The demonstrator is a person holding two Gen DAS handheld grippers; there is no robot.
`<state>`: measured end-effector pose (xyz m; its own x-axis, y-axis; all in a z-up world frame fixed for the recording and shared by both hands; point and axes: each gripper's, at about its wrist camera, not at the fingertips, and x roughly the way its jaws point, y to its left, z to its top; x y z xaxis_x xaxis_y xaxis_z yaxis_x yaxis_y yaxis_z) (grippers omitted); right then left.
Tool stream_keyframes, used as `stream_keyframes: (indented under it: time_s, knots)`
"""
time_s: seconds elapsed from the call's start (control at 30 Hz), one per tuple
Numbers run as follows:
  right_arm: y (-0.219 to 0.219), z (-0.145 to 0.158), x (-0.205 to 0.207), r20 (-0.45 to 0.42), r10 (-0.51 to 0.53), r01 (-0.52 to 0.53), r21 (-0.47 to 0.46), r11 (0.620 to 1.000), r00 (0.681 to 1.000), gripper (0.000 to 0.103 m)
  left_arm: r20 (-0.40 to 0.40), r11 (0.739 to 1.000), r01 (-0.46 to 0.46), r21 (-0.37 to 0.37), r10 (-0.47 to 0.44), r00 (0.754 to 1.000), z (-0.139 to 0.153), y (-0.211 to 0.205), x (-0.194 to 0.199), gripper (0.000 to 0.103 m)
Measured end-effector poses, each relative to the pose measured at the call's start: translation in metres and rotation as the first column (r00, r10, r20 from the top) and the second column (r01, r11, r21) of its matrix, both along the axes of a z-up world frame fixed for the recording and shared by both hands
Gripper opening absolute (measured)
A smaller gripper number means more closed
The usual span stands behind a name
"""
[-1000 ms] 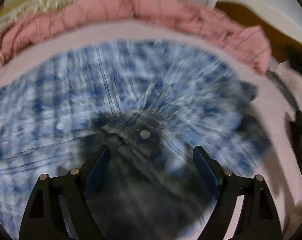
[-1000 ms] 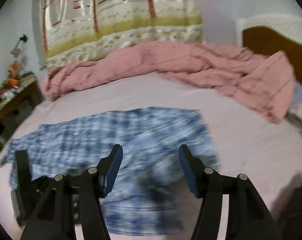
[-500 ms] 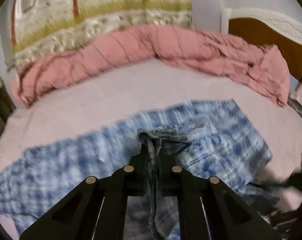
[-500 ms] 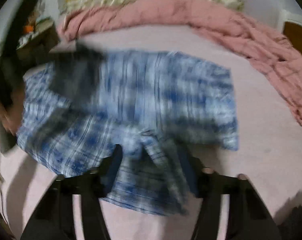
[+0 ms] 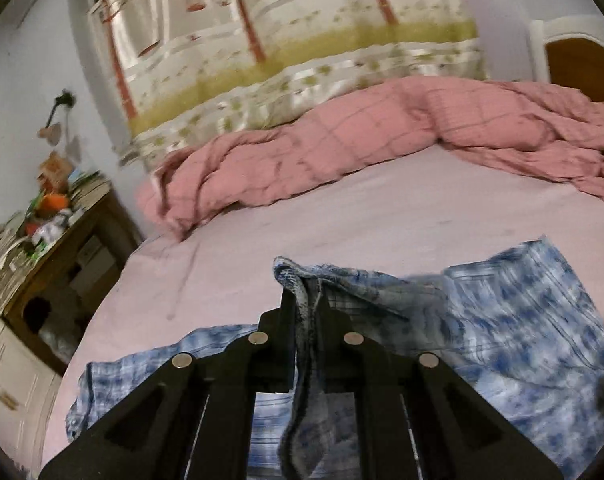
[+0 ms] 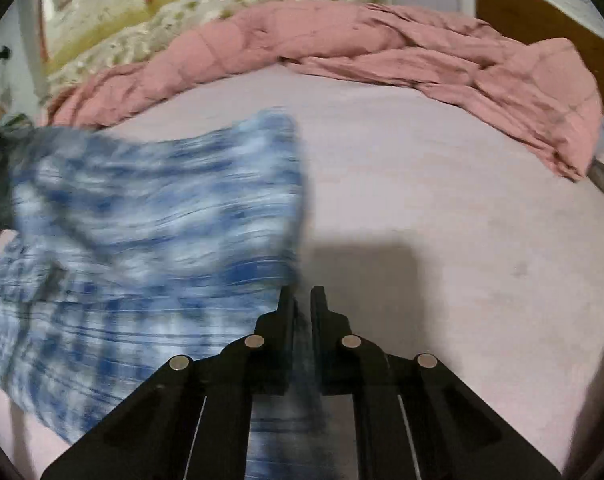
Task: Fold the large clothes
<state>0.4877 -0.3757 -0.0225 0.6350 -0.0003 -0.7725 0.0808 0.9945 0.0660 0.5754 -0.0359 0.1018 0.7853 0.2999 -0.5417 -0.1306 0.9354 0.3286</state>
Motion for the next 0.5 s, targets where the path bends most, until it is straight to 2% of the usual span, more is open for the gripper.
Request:
stream_keyframes:
  time_s: [0.07,0.2,0.3,0.43,0.5]
  knots:
    - [-0.004,-0.007,0.003,-0.038,-0.038,0.037,-0.037,0.999,0.999,0.009,-0.014,0.998,-0.050,0.029,0.051,0.999,-0.010,0.014,0.005,0.007]
    - [-0.013,-0.015,0.007,-0.085,-0.030,0.030,0.001,1.000,0.996,0.009,-0.042,0.993,-0.112,0.042,0.114,0.993,-0.032,0.046,0.011,0.007]
    - [-0.009,0.004,-0.002,-0.007,0.008,-0.008,0.023,1.000,1.000,0.009,-0.060,0.994,-0.100,0.032,0.102,0.993,-0.050,0.061,0.010,0.007]
    - [0.014,0.028,-0.014,0.079,0.097,-0.100,0.032,0.995,0.992,0.009,-0.085,0.992,-0.105,0.071,0.111,0.990,-0.073,0.069,0.012,0.007]
    - [0.025,0.031,-0.013,0.085,0.126,-0.130,0.044,0.991,0.988,0.009,-0.107,0.990,-0.107,0.093,0.117,0.987,-0.083,0.074,0.016,0.008]
